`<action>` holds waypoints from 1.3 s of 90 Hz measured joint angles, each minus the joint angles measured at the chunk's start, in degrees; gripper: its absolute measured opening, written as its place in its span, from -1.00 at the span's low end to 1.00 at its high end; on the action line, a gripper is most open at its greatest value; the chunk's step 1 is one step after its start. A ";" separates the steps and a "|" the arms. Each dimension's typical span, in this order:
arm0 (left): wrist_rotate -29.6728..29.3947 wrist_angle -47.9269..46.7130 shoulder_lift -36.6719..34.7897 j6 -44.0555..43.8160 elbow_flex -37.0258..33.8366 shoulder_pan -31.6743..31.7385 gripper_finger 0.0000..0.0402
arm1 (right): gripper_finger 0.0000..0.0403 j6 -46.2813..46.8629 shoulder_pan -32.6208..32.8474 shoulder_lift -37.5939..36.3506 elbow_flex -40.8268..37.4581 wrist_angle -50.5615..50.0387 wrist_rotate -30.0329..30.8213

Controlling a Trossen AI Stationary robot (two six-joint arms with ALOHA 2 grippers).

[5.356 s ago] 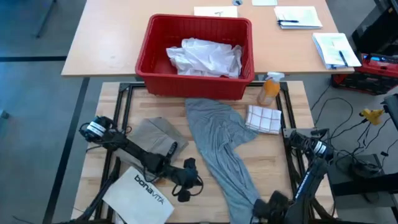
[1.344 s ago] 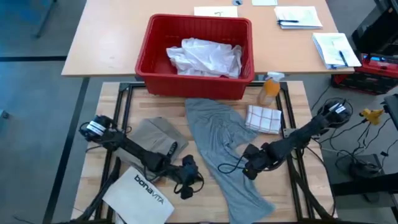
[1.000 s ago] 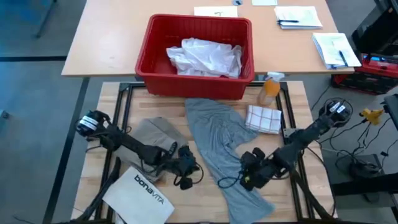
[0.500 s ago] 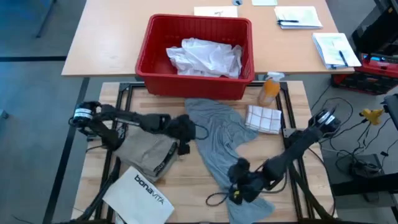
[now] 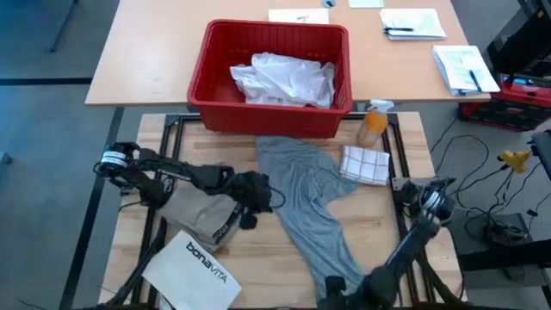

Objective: Fold laundry
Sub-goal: Fold the gray shirt

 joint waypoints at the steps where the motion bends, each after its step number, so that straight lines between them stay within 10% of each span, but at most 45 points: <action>1: -0.75 0.25 0.00 -0.15 -0.01 -0.66 -1.00 | 0.23 0.08 0.37 0.55 0.29 -0.33 0.64; 51: -19.33 5.85 0.24 -14.20 -0.08 -17.12 -1.00 | 0.43 -3.12 4.80 18.51 14.47 -12.56 16.76; 75: -19.34 5.89 0.24 -18.74 -0.08 -17.69 -1.00 | -0.01 0.21 4.75 19.79 15.78 -13.56 19.42; 99: -19.61 5.89 0.24 -18.75 -0.08 -17.67 -1.00 | -0.90 3.25 4.63 18.04 16.66 -15.82 18.09; 117: -19.63 5.91 0.24 -18.93 -0.08 -17.67 -1.00 | -0.98 16.42 4.78 10.58 16.68 -20.73 24.94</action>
